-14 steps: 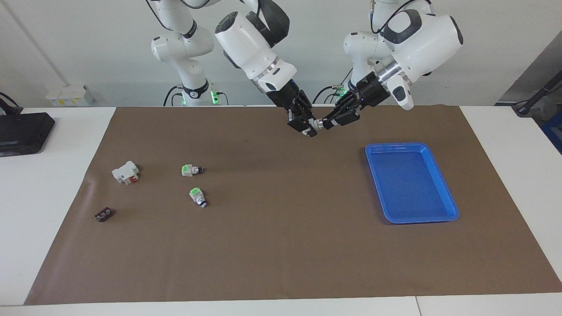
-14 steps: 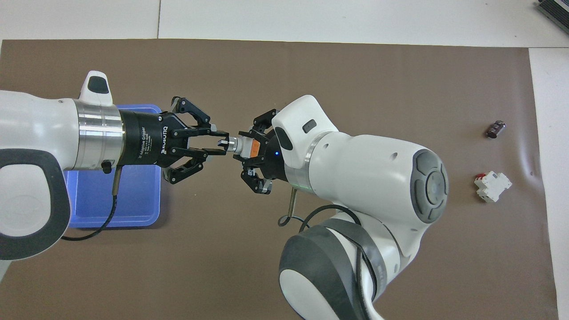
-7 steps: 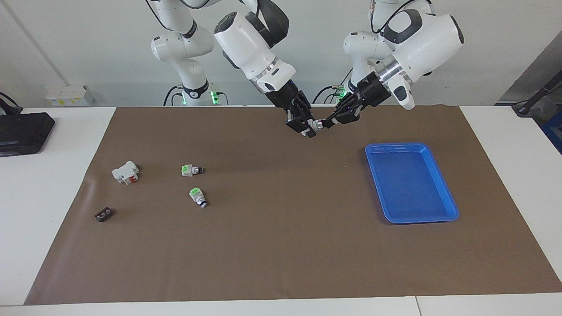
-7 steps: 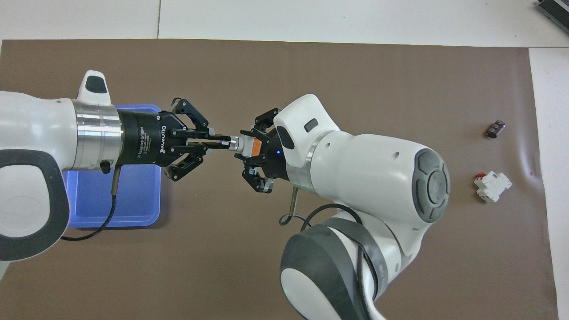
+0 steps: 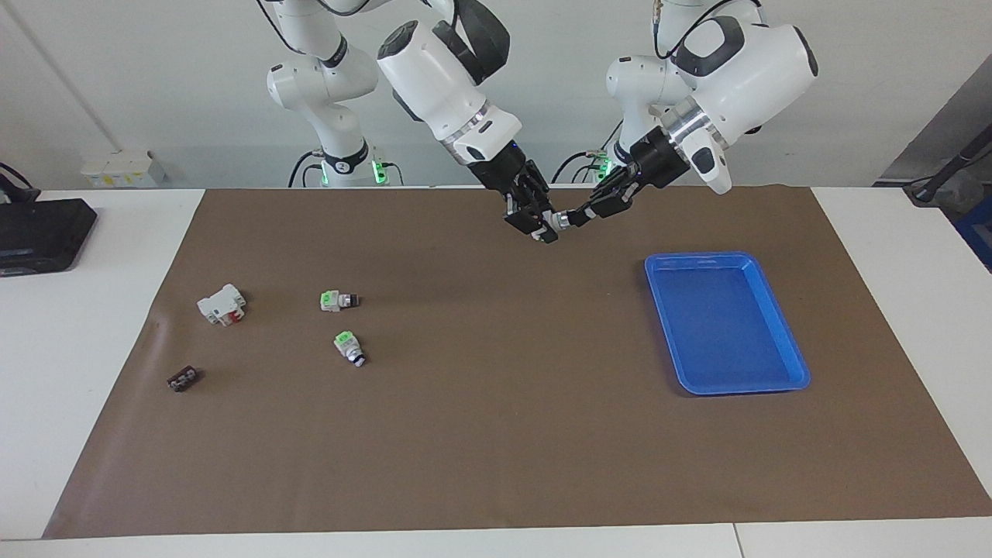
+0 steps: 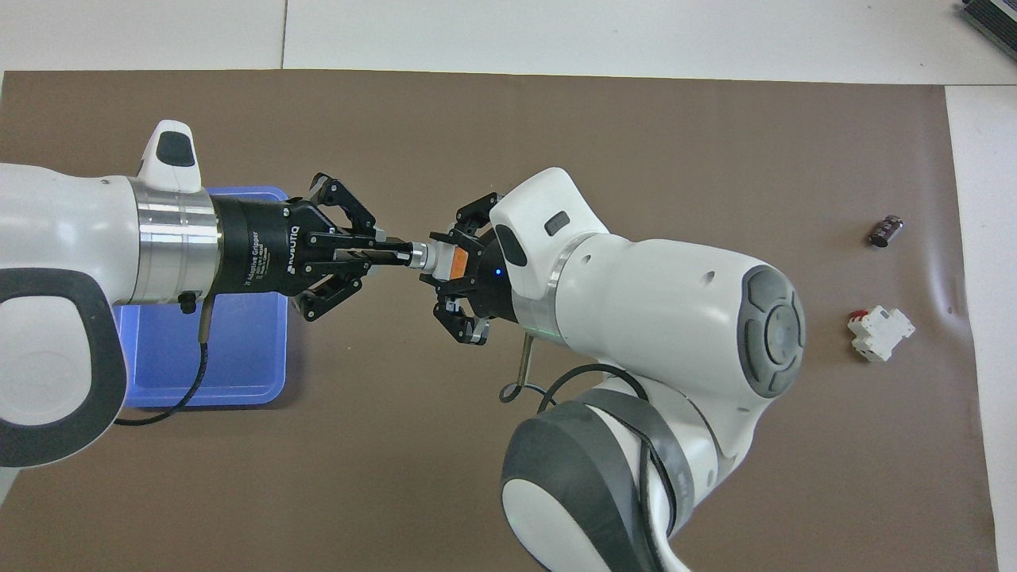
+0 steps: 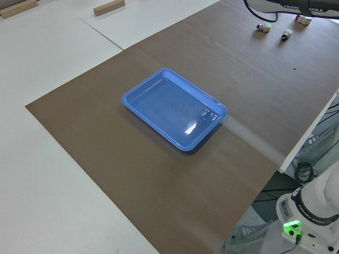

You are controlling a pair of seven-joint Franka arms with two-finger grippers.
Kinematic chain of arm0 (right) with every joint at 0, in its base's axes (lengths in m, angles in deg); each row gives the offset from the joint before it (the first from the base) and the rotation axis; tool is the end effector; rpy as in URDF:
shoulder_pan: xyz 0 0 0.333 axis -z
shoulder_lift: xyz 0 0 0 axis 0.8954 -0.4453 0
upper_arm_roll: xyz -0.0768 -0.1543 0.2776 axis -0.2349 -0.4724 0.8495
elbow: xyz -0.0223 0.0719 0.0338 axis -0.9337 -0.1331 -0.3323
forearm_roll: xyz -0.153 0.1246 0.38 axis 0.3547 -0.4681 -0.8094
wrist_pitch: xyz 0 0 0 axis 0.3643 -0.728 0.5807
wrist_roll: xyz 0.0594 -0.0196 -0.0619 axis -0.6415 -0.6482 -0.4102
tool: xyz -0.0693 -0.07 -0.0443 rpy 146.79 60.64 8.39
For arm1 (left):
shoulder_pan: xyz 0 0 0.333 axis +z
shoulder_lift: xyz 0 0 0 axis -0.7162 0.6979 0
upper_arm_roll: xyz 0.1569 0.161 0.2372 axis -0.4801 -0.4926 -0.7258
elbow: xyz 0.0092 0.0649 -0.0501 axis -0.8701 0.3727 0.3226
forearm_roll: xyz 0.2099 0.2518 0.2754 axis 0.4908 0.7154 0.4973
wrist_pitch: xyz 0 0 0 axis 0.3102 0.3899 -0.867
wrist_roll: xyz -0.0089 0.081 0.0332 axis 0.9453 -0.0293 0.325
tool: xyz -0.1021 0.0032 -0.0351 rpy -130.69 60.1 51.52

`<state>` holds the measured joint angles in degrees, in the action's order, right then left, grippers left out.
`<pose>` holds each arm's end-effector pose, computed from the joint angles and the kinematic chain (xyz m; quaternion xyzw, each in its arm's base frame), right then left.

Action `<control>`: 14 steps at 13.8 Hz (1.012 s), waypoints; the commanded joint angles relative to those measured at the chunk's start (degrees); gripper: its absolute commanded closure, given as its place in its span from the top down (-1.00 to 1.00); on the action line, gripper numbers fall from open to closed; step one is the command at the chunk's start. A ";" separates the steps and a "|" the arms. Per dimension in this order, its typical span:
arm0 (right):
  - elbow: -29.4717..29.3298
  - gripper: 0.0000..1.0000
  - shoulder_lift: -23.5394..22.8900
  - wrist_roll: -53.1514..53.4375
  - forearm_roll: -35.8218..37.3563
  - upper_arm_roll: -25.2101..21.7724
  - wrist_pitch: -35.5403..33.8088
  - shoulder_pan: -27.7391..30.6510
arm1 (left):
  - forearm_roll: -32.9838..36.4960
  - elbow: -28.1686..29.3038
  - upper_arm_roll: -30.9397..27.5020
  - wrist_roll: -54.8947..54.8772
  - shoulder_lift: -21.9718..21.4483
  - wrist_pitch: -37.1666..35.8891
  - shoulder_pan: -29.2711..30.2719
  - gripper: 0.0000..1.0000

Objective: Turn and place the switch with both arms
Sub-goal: 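Close the left gripper on the switch held by the right gripper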

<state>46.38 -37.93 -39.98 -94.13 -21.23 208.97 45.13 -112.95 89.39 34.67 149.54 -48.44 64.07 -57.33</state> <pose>0.5490 0.3889 0.5515 -0.7186 -0.5949 -0.3253 0.1545 0.5537 -0.2289 0.5865 0.8068 0.4475 -0.1438 0.3579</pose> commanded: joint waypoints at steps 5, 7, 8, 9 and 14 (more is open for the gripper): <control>0.86 -1.00 0.91 1.59 0.90 0.22 0.58 0.05 | -0.23 1.93 -0.03 -21.20 -1.53 1.34 -1.07 -1.00; 0.86 -1.00 0.91 1.59 0.90 0.22 0.58 0.05 | -0.23 2.10 -0.03 -27.96 -1.53 1.16 -1.07 -1.00; 0.86 -1.00 0.91 1.51 0.90 0.22 0.58 0.05 | -0.23 2.36 -0.03 -32.35 -1.61 1.08 -1.33 -1.00; 0.86 -1.00 0.91 1.50 0.99 0.22 0.58 0.05 | -0.23 2.63 -0.12 -36.48 -1.70 0.81 -1.33 -1.00; 0.86 -1.00 0.91 1.59 1.16 0.22 0.58 0.05 | -0.14 4.03 -0.12 -56.00 -2.58 -0.68 -1.25 -1.00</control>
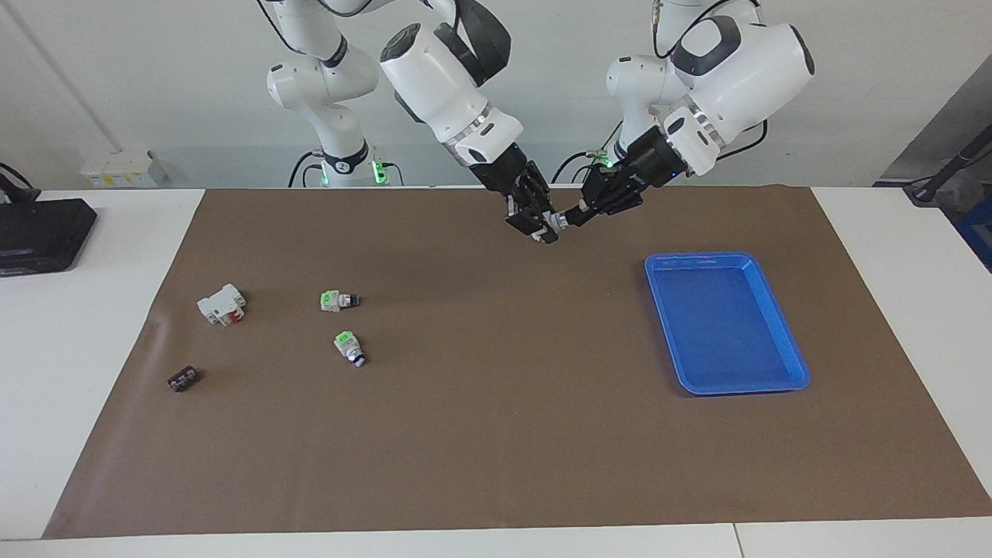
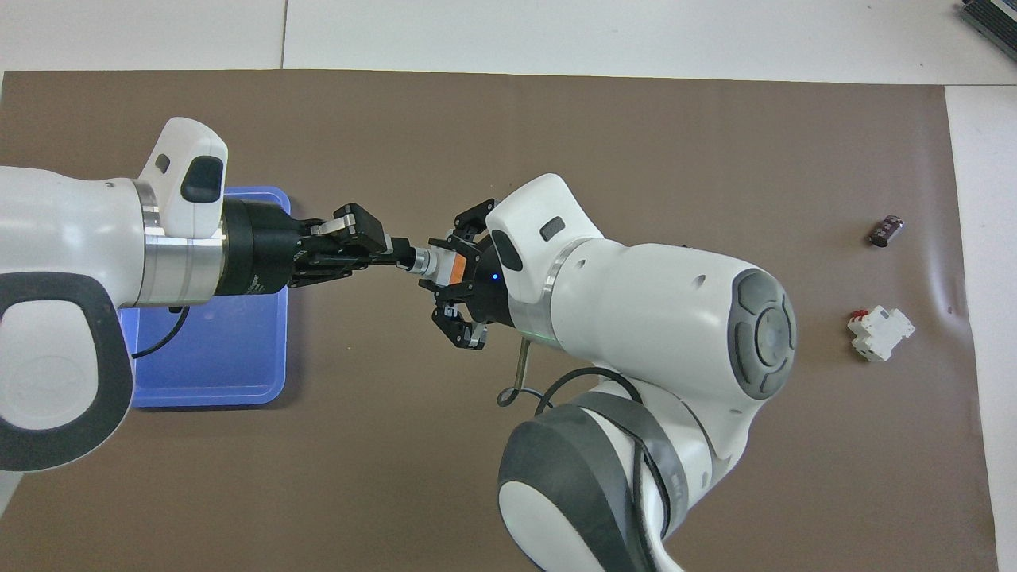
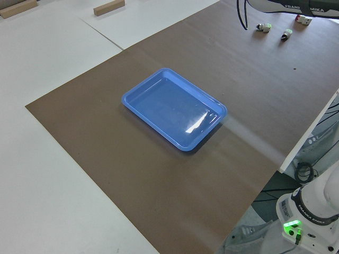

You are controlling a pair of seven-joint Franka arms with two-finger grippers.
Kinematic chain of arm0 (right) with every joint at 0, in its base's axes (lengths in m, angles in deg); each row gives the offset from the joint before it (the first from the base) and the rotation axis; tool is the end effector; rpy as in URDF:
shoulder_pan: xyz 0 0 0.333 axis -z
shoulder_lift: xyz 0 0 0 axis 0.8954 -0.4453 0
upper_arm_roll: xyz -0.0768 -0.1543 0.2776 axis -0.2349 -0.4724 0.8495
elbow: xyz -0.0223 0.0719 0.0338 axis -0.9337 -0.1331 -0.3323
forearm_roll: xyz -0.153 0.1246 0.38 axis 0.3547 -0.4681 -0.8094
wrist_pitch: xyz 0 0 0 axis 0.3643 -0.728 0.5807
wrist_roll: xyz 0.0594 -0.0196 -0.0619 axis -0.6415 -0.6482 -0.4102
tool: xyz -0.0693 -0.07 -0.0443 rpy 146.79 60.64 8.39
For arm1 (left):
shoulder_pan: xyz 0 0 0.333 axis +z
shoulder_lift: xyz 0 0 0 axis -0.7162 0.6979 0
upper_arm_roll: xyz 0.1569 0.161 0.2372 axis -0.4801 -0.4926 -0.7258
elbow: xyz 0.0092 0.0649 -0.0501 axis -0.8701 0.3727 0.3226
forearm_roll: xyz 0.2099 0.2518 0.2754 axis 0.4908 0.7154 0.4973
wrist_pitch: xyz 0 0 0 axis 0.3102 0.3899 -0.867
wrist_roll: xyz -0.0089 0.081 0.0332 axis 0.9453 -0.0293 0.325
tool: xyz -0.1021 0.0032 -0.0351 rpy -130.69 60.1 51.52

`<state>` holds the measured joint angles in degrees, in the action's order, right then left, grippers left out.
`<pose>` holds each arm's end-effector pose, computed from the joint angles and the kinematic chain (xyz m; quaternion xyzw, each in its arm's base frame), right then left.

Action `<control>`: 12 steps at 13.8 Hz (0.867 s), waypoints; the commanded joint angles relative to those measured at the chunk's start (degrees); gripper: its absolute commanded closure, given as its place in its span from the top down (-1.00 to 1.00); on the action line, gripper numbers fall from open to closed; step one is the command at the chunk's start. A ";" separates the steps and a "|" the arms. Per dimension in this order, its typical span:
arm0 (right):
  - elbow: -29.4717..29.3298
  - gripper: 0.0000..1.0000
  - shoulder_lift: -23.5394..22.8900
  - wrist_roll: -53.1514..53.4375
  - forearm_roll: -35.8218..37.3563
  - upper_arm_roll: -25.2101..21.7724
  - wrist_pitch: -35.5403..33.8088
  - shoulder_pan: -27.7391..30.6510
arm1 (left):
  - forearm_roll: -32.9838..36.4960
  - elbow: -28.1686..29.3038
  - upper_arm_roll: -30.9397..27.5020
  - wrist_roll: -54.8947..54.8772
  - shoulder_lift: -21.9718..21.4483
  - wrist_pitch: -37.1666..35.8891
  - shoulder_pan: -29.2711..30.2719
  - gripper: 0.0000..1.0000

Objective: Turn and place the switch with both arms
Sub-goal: 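Close the left gripper on the switch held by the right gripper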

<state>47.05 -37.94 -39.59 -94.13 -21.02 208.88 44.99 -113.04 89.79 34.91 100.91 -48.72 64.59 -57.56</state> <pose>0.5455 0.3917 0.5448 -0.7208 -0.5953 -0.3181 0.1575 0.5510 -0.2325 0.5863 0.9194 0.0741 0.0179 0.3858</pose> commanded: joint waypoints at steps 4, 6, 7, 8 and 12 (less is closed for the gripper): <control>0.19 -1.00 0.91 1.11 1.17 0.00 0.67 0.20 | 1.69 6.00 -0.44 -21.45 -3.80 -4.36 -0.22 -1.00; 0.19 -1.00 0.91 1.20 1.17 0.00 0.67 0.20 | 4.60 6.00 -0.35 -24.37 -3.89 -5.15 -0.39 -1.00; 0.19 -1.00 0.91 1.11 1.17 0.00 0.67 0.20 | 4.78 5.91 -0.35 -25.42 -3.89 -5.77 -0.39 -1.00; 0.19 -1.00 0.91 1.20 1.17 0.00 0.67 0.20 | 4.87 6.00 -0.44 -28.13 -3.89 -6.90 -0.22 -1.00; 0.19 -1.00 0.91 1.20 1.17 0.00 0.67 0.20 | 7.77 6.53 -0.53 -35.43 -4.50 -8.85 0.40 -1.00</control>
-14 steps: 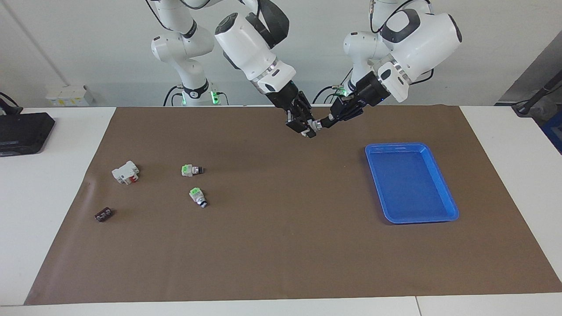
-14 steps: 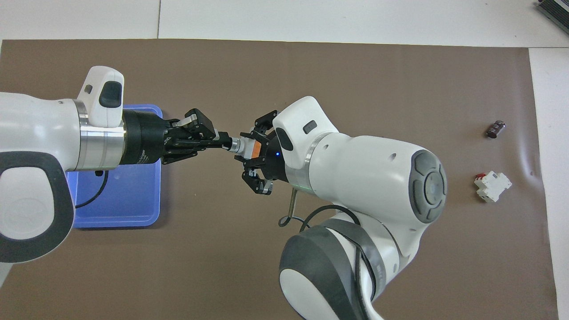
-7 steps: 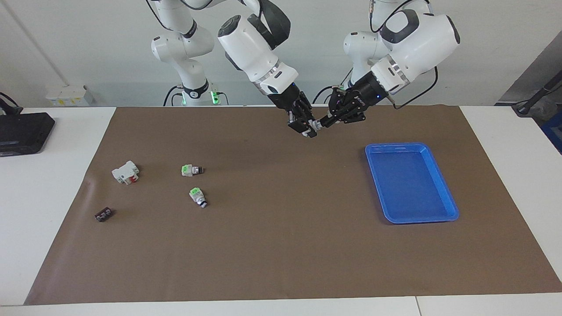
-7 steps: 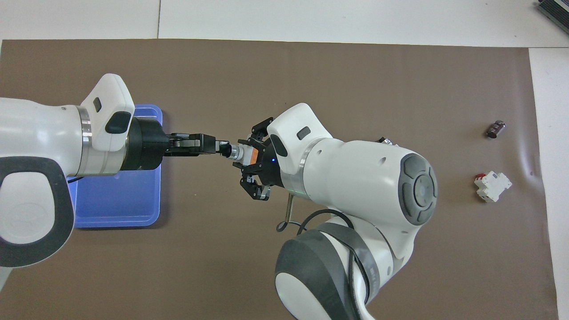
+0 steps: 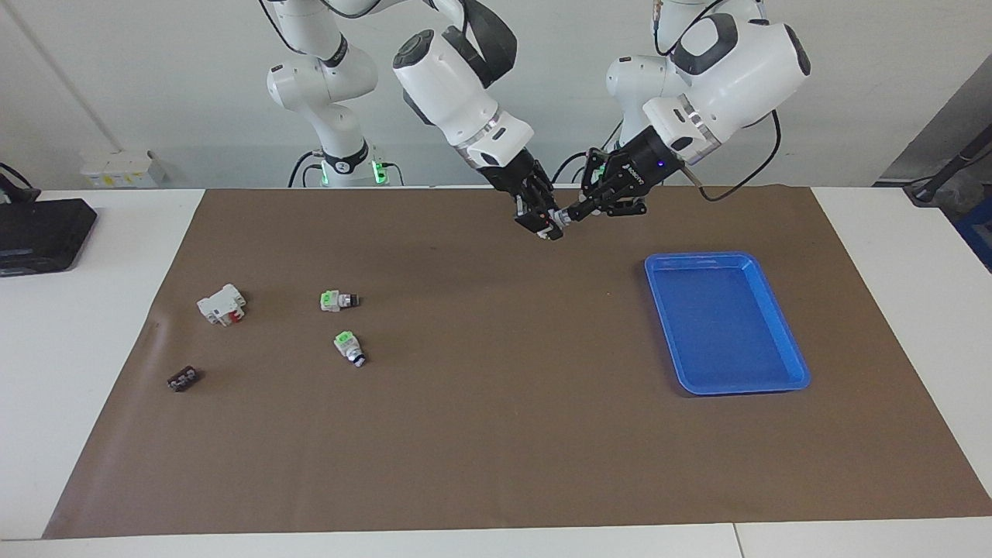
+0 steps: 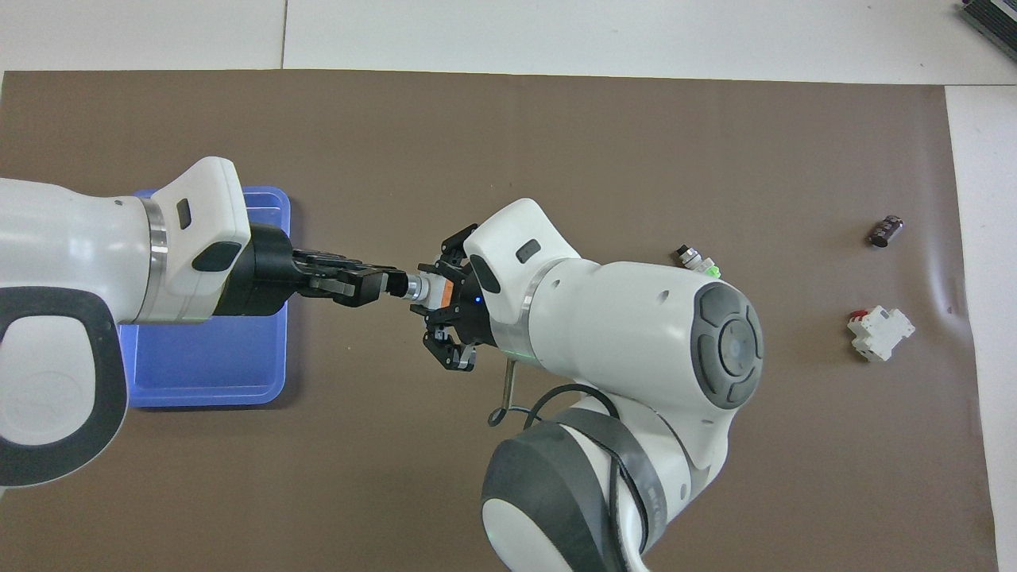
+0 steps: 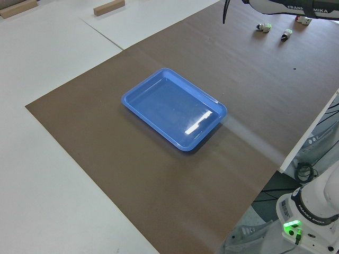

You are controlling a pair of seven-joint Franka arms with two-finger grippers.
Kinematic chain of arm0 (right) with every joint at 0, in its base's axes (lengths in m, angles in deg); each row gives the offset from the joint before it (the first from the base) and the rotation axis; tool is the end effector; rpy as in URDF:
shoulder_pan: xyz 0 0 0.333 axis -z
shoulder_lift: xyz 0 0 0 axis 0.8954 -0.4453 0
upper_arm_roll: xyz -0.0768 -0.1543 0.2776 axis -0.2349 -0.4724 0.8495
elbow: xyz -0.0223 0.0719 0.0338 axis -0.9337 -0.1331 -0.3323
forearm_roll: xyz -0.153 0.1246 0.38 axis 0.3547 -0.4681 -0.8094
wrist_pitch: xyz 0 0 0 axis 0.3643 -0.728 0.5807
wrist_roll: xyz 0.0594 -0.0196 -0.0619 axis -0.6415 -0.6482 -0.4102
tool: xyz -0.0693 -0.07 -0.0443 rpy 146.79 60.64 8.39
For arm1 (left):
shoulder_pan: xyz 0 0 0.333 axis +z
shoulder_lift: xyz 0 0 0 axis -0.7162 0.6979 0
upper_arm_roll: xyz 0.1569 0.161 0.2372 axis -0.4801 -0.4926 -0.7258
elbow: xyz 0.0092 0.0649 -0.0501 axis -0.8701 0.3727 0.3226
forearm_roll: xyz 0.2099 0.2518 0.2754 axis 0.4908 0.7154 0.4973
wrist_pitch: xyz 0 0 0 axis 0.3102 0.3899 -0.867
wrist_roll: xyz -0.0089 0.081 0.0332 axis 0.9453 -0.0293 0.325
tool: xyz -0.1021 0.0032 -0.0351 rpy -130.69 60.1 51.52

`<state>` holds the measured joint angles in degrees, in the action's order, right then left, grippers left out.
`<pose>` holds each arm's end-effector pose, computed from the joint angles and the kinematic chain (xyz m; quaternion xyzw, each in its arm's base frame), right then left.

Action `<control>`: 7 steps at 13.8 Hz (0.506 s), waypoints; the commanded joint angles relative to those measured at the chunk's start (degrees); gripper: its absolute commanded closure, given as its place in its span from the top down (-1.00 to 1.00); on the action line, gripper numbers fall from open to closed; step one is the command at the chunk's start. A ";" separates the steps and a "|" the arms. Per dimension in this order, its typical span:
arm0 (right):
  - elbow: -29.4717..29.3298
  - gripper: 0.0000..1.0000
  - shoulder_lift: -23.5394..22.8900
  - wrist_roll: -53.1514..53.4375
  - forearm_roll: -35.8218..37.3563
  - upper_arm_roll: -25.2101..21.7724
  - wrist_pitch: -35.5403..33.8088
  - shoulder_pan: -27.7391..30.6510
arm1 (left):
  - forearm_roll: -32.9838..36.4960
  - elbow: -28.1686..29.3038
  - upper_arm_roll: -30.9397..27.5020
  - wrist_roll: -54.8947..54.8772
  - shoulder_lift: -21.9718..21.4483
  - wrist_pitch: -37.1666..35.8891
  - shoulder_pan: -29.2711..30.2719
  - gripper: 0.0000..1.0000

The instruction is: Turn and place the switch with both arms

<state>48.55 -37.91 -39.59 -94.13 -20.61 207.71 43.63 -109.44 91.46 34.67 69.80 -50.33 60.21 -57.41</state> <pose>0.5290 0.4074 0.5285 -0.7156 -0.6109 -0.2948 0.1667 0.5359 -0.2280 0.5786 0.9139 -0.1990 0.0874 0.3428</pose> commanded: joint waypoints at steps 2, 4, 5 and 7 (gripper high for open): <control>-1.31 -1.00 0.88 1.20 1.16 -0.41 1.83 1.56 | 4.26 5.12 -0.38 -8.89 -2.98 -4.63 0.42 -1.00; -1.31 -1.00 0.88 1.20 1.16 -0.41 1.83 1.56 | 4.87 5.73 -0.47 -10.31 -3.41 -5.08 0.69 -1.00; -1.31 -1.00 0.88 1.20 1.16 -0.41 1.83 1.56 | 5.05 6.09 -0.38 -10.23 -3.50 -4.90 0.60 -1.00; -1.31 -1.00 0.88 1.20 1.16 -0.41 1.83 1.56 | 5.05 6.44 -0.38 -9.79 -3.68 -4.46 0.42 -1.00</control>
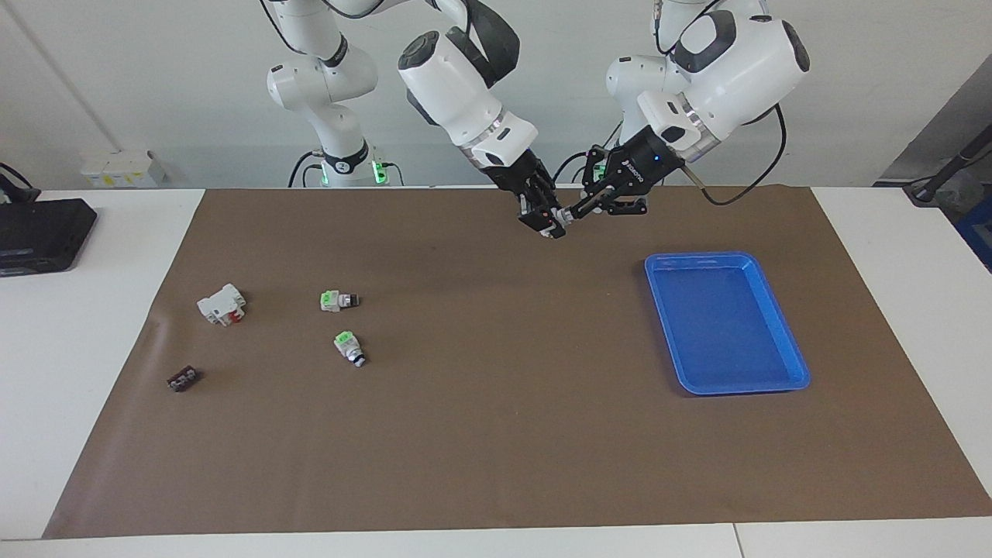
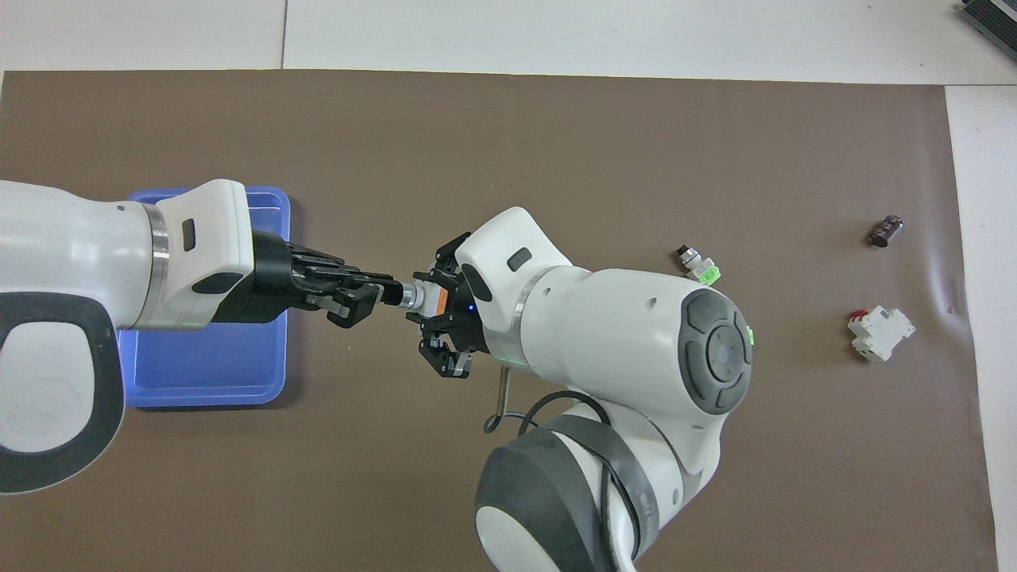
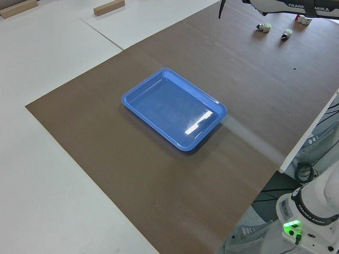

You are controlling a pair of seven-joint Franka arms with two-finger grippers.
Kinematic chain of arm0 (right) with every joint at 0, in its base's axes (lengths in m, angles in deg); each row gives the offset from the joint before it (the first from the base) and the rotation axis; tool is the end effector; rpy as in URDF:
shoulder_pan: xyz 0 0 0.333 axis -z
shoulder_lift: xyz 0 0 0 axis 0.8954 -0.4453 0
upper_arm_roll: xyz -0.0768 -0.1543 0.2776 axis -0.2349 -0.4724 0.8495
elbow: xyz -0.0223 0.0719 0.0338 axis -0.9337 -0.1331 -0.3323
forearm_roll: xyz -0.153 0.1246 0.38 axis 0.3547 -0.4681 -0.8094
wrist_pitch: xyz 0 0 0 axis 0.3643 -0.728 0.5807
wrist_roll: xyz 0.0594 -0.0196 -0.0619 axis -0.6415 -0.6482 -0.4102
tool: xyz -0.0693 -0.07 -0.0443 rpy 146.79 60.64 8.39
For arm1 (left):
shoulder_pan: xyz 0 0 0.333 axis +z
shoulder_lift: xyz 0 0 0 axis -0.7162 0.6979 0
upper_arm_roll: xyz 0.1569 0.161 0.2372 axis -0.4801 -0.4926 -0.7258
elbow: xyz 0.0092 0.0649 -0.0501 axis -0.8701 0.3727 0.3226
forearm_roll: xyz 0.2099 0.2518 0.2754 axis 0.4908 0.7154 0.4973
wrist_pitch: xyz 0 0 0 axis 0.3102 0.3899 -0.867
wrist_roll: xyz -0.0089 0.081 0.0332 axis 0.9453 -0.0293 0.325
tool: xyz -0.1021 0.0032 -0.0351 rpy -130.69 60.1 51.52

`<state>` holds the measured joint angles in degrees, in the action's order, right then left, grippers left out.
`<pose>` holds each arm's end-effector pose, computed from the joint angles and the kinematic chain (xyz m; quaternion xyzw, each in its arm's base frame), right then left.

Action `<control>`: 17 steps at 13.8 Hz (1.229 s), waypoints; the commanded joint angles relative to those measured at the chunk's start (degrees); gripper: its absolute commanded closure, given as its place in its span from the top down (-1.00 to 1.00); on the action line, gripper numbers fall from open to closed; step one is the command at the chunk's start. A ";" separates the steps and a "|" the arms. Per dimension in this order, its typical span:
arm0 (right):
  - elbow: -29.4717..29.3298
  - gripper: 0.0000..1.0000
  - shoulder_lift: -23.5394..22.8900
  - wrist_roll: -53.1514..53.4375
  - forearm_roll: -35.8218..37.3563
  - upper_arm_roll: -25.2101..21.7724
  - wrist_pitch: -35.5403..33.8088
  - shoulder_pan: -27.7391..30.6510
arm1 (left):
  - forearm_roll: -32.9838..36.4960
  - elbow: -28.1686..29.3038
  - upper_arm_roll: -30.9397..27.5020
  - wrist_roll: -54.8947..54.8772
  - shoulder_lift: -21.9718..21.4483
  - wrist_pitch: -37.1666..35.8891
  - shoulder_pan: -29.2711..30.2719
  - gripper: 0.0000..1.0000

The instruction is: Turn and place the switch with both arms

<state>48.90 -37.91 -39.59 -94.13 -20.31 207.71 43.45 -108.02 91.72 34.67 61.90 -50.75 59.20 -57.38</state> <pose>0.5249 0.4113 0.5252 -0.7140 -0.6140 -0.2913 0.1683 0.5322 -0.2269 0.5780 0.9001 -0.2697 0.1035 0.3263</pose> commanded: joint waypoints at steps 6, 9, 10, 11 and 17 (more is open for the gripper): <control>-1.66 -1.00 0.89 1.20 1.16 -0.71 1.83 1.73 | 3.63 6.18 -0.37 -0.40 -3.26 -3.10 0.39 -1.00; -1.31 -0.30 0.89 3.64 1.16 -0.71 2.36 1.99 | 3.63 6.18 -0.37 -0.39 -3.09 -3.02 0.48 -1.00; -1.40 0.88 0.80 3.66 1.34 -0.71 2.80 2.17 | 3.54 6.18 -0.37 -0.31 -3.00 -2.93 0.48 -1.00; -1.40 1.00 0.80 3.66 1.43 -0.71 2.80 2.17 | 3.63 6.18 -0.37 0.04 -2.91 -2.93 0.48 -1.00; -1.31 1.00 1.06 3.57 1.43 -0.88 1.84 3.74 | 5.11 6.27 -0.46 0.83 -2.91 -3.10 0.92 -1.00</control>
<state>47.37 -37.51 -37.68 -94.11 -21.52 209.94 45.74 -104.67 96.27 34.39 62.14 -51.40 56.97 -57.17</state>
